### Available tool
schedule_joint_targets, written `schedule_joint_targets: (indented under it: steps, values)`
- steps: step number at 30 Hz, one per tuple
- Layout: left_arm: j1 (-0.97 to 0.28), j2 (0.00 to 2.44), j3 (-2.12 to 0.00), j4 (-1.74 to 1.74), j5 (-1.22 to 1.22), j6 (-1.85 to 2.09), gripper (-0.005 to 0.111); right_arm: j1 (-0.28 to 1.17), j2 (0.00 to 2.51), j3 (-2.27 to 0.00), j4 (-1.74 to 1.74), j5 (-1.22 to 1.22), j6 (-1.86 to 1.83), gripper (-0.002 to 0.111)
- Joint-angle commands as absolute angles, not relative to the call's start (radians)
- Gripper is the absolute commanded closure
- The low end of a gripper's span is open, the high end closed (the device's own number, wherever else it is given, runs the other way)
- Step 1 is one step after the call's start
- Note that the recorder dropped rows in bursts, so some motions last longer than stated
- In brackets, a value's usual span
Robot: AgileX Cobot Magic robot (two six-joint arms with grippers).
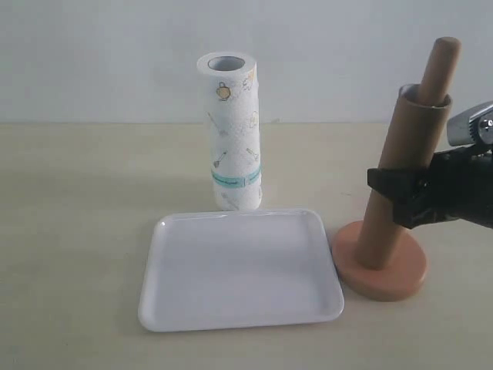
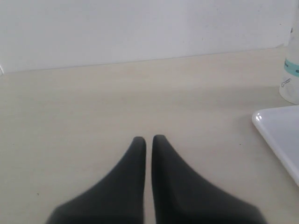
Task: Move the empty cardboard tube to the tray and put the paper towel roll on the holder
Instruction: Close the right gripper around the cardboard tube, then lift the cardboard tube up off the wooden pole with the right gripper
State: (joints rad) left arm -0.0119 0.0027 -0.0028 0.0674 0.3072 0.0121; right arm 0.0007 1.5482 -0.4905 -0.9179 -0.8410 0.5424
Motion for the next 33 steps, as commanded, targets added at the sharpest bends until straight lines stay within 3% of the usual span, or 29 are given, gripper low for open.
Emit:
schedule_joint_targets:
  steps: [1,33]
  values:
    - [-0.01,0.0,0.0,0.062,0.303,0.017,0.103,0.0,1.548,-0.494,-0.866,-0.847,0.548,0.108]
    - [-0.01,0.0,0.0,0.062,0.303,0.017,0.103,0.0,1.546,-0.494,-0.843,-0.915,0.539,0.108]
